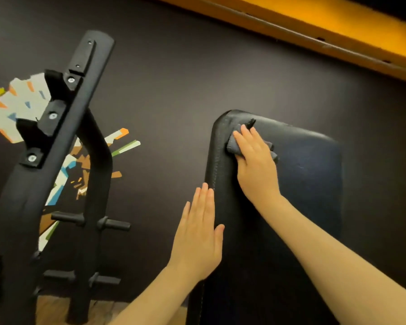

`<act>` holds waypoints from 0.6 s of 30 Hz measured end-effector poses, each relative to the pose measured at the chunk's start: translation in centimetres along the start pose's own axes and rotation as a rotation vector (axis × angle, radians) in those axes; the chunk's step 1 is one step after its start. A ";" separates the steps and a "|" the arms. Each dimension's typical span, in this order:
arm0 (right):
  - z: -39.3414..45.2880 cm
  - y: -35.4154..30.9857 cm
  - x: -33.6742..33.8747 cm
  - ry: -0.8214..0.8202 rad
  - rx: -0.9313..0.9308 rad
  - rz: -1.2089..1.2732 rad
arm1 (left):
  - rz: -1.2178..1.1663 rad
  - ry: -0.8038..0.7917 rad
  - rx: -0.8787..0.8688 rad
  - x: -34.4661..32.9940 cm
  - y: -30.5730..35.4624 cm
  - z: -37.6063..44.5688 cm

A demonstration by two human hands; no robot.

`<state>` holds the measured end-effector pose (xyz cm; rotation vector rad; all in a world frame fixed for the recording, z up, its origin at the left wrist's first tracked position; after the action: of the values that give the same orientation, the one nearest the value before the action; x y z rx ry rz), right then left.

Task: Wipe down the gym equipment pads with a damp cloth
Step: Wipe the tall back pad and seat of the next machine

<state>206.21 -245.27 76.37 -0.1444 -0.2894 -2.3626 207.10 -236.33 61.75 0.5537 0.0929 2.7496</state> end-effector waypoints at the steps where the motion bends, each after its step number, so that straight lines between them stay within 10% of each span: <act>1: -1.2 -0.8 -0.4 0.001 0.026 -0.015 | -0.007 0.011 -0.014 -0.2 -0.1 0.1; 8: -4.3 -2.7 -1.3 -0.202 0.336 -0.261 | -0.164 -0.050 -0.080 -0.4 0.0 0.0; 18: 3.3 -4.7 -1.3 -0.101 0.184 -0.232 | -0.155 0.035 -0.093 -0.5 -0.6 0.1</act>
<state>203.93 -240.30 78.52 -0.1492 -0.5991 -2.5456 207.70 -235.96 61.60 0.4540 0.0158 2.5980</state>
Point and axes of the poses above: each hand's wrist, its own z-axis towards the middle knuckle, its own x-axis out of the back of the hand, y = z × x, the point moved 10 cm from there along z, towards the middle knuckle
